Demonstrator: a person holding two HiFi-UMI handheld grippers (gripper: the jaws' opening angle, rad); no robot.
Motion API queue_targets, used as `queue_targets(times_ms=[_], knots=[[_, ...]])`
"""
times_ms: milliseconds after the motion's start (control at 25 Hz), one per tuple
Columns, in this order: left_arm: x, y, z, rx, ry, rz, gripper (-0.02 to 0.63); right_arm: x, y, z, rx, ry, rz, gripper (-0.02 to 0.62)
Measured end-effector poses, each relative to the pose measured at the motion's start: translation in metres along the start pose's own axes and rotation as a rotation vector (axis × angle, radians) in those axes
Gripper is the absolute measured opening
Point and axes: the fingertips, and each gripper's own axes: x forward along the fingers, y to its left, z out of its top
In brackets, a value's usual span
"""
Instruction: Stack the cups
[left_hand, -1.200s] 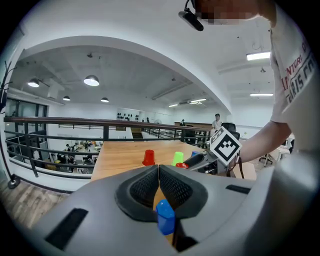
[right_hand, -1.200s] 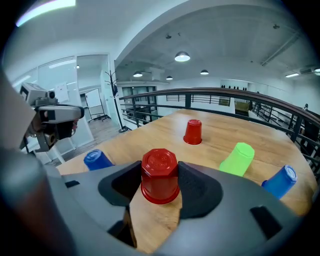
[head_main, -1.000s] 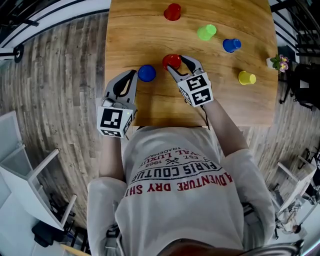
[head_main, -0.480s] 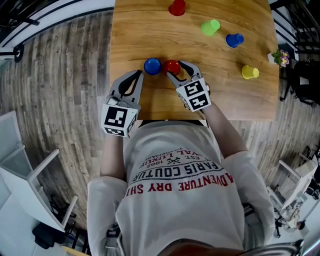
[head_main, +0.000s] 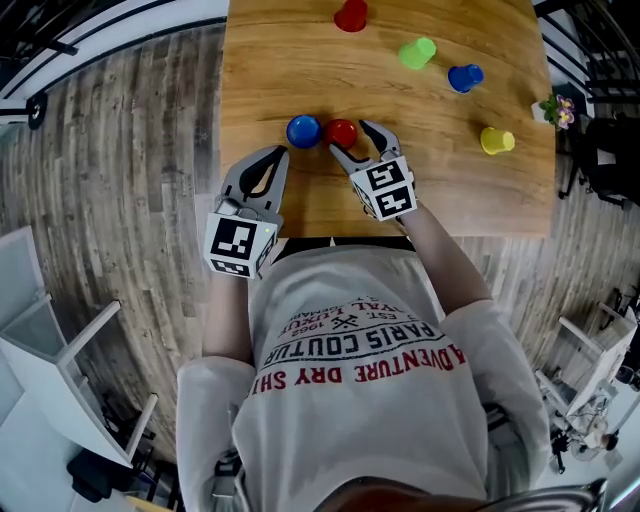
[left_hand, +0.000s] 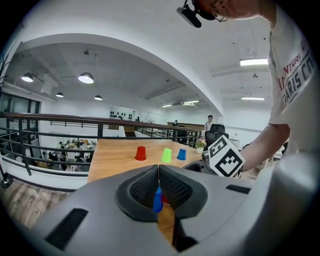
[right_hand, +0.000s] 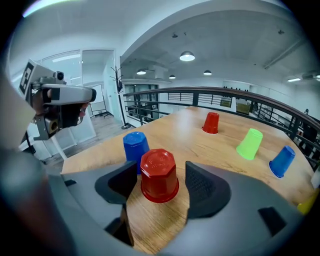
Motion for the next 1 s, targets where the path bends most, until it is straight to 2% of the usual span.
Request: queue_targets(times_ms=[240,400,640,1000], knots=[[0.018,-0.008,0.010,-0.010,-0.005,-0.011,0.017,-0.032,-0.011,0.024,-0.008,-0.136,0.027,0.302],[0.043,-0.019,0.025,0.001,-0.013,-0.023,0.017,-0.049,-0.049,0.029,0.059,-0.187,0.006,0.302],[0.079,-0.040,0.039,0.024,-0.003,-0.027,0.017,-0.058,-0.119,0.024,0.089,-0.163,-0.092,0.302],[0.120,-0.054,0.047,0.003,0.018,0.040,0.017,-0.039,-0.210,0.023,0.101,-0.085,-0.132,0.302]])
